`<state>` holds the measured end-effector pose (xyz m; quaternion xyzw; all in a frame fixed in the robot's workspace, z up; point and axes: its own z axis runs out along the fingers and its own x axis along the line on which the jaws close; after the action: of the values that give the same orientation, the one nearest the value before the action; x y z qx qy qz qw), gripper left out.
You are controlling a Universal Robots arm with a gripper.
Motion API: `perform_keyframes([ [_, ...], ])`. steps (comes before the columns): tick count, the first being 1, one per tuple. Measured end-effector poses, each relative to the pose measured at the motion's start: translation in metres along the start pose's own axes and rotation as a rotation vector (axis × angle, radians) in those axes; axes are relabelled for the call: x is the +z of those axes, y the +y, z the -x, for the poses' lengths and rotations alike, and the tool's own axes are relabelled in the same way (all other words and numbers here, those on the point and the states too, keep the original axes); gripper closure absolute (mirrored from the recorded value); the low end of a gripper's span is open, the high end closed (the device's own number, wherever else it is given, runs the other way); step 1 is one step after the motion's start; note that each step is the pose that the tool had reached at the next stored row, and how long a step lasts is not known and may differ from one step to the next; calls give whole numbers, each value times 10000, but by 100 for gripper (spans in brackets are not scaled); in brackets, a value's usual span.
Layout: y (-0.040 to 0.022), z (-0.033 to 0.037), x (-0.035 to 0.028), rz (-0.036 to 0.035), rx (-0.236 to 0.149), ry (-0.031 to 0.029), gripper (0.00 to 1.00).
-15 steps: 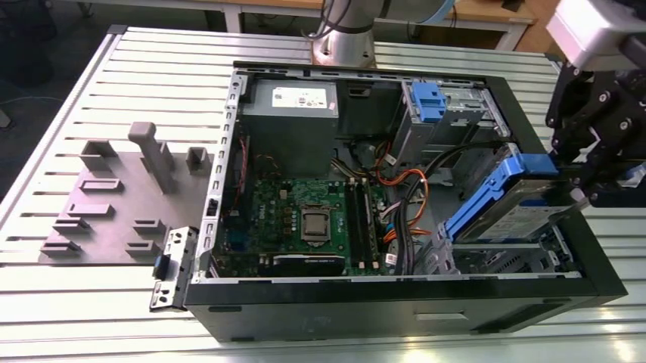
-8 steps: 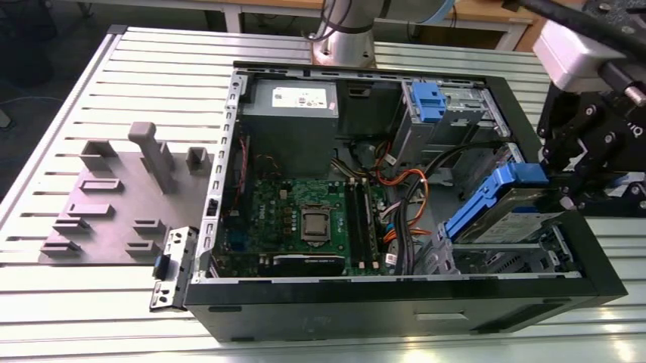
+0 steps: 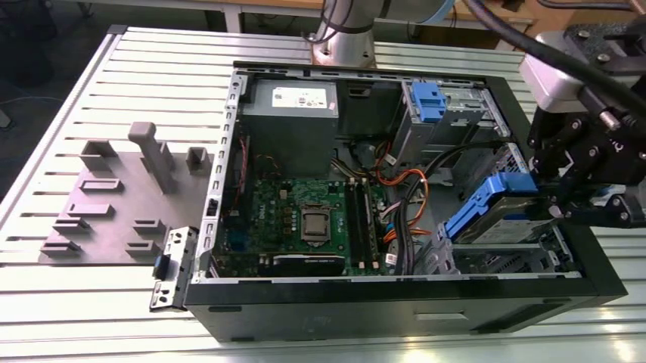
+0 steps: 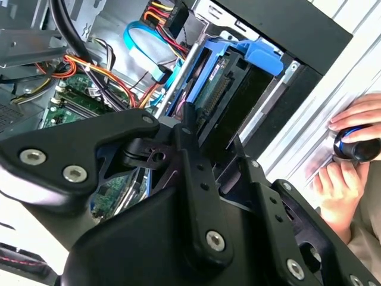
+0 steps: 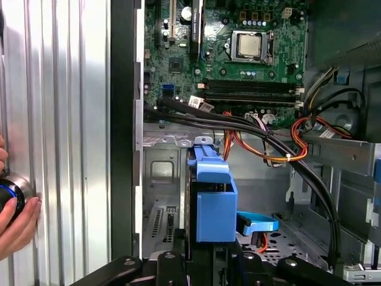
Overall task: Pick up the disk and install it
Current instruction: 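Insert the disk into the insertion slot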
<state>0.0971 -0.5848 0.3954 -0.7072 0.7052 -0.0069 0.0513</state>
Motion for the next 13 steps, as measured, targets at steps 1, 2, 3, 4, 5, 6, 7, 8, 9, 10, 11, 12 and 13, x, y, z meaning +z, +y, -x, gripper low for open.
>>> perform_keyframes([
  [1,1,-1,17,0,0,2,65],
  [2,3,-2,35,0,0,2,65],
  [3,4,-4,53,0,0,0,65],
  [4,6,-5,70,0,0,3,65],
  [5,6,-6,86,-2,-1,11,65],
  [6,9,-6,105,2,0,5,65],
  [7,11,-10,133,1,1,-13,65],
  [8,12,-10,146,0,1,-4,65],
  [9,14,-11,163,0,0,-2,65],
  [10,15,-12,180,0,0,0,65],
  [11,16,-14,196,0,0,-1,65],
  [12,16,-13,197,0,0,-1,65],
  [13,16,-13,197,0,0,-1,65],
])
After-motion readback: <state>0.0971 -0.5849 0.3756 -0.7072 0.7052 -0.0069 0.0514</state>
